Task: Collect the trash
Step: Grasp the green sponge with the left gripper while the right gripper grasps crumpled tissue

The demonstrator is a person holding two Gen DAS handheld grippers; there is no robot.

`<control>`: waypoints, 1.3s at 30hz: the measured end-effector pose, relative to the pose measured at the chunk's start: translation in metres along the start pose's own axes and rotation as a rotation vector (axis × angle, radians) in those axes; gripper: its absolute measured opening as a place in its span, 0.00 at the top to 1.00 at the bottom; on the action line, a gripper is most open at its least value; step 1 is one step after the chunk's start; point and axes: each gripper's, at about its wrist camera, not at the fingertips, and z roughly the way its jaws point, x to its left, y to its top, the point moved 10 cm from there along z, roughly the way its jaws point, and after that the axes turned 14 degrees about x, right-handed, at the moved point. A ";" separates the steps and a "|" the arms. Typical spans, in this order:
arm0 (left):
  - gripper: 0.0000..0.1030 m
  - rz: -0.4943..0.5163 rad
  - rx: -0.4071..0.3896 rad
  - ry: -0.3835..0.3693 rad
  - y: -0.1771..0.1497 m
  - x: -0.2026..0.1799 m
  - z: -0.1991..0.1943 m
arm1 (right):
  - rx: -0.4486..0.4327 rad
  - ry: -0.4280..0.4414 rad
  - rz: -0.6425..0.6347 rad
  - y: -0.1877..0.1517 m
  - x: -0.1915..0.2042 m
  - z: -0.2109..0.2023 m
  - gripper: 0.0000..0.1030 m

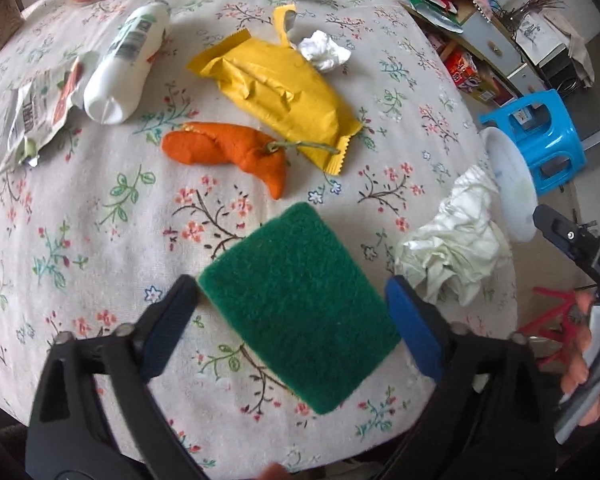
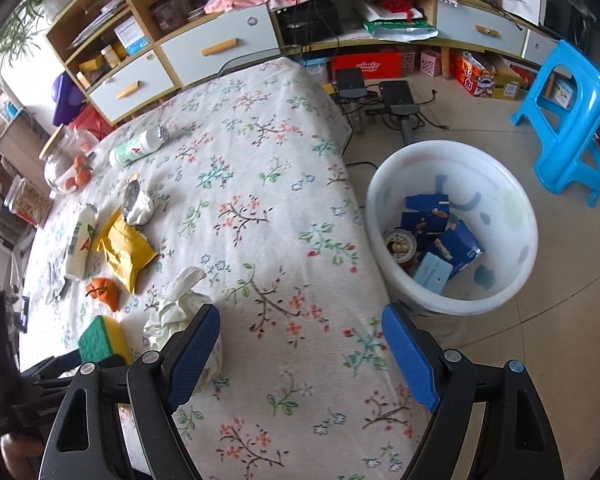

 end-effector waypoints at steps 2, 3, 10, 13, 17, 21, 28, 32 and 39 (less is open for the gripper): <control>0.25 0.018 -0.023 -0.010 0.001 -0.003 -0.004 | -0.002 -0.002 -0.005 0.000 0.004 0.001 0.18; 0.30 0.024 -0.031 -0.028 0.001 -0.005 -0.007 | -0.002 -0.004 -0.011 0.000 0.006 0.001 0.18; 0.37 0.076 -0.108 -0.055 0.003 0.002 -0.038 | 0.025 0.027 -0.053 -0.002 0.028 0.009 0.18; 0.37 0.087 -0.156 -0.033 0.006 0.007 -0.054 | 0.040 0.079 -0.068 -0.005 0.042 0.011 0.18; 0.37 0.069 -0.184 -0.023 0.010 0.021 -0.062 | 0.057 0.113 -0.098 -0.008 0.061 0.014 0.18; 0.37 0.037 -0.185 -0.034 0.011 0.035 -0.063 | 0.083 0.127 -0.119 -0.012 0.077 0.023 0.18; 0.37 0.015 -0.204 -0.026 0.009 0.053 -0.071 | 0.160 0.145 -0.127 -0.019 0.098 0.048 0.18; 0.37 0.004 -0.211 -0.020 0.007 0.062 -0.074 | 0.160 0.092 -0.169 -0.021 0.107 0.056 0.19; 0.37 -0.004 -0.216 -0.009 0.005 0.073 -0.076 | 0.169 0.028 -0.249 -0.029 0.116 0.067 0.55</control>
